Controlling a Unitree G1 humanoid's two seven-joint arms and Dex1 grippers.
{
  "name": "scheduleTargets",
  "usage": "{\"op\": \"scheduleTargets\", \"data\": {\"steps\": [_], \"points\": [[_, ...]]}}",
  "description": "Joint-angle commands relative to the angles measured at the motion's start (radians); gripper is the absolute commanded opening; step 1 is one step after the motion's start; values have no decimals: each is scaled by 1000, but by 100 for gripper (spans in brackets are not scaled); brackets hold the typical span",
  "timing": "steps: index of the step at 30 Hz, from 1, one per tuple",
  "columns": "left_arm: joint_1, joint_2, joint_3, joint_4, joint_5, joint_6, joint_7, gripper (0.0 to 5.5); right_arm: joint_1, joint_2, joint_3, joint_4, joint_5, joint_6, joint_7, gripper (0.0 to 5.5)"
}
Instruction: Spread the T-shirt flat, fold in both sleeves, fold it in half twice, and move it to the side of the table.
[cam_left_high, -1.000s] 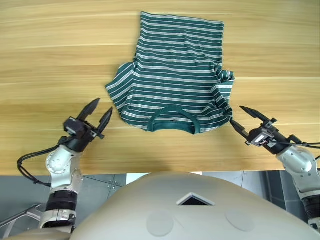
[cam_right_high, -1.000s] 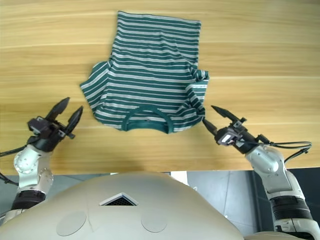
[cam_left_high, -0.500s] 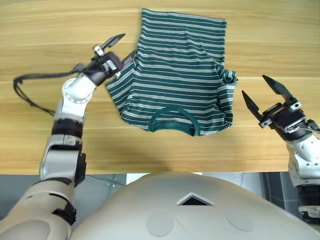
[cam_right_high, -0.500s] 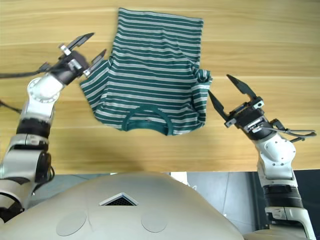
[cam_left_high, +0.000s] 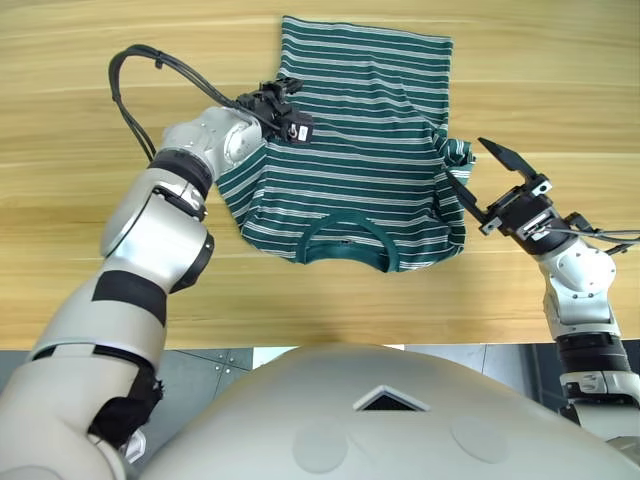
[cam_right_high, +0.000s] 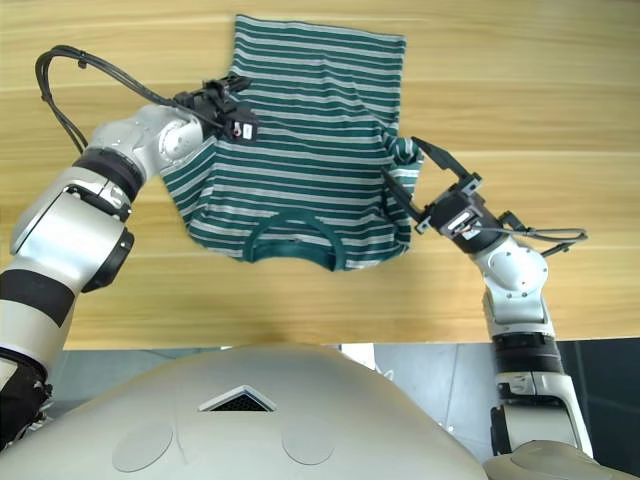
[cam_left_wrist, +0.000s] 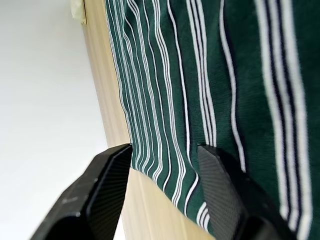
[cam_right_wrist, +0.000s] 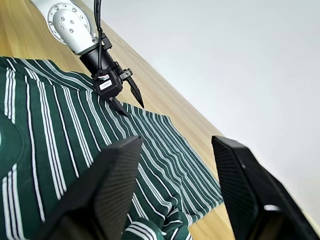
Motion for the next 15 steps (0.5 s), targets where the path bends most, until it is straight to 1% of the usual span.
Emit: {"op": "scheduleTargets", "data": {"steps": [1, 5, 9, 11, 12, 15], "points": [[142, 92, 24, 34, -41, 32, 15, 240, -24, 2, 0, 16, -6, 6, 22, 258], [225, 138, 42, 7, -89, 25, 60, 240, -32, -5, 4, 42, -52, 3, 22, 258], [255, 124, 44, -39, -113, 12, 101, 240, -43, 5, 7, 43, -141, 10, -5, 258], [253, 105, 50, -52, -131, 6, 124, 240, -90, 48, 40, 31, -171, 45, -20, 258], [250, 96, 56, -55, -140, 7, 139, 240, -123, 88, 66, 32, -188, 72, -31, 258], [241, 83, 64, -55, -153, 14, 175, 240, -201, 184, 135, 86, -228, 123, -50, 258]]}}
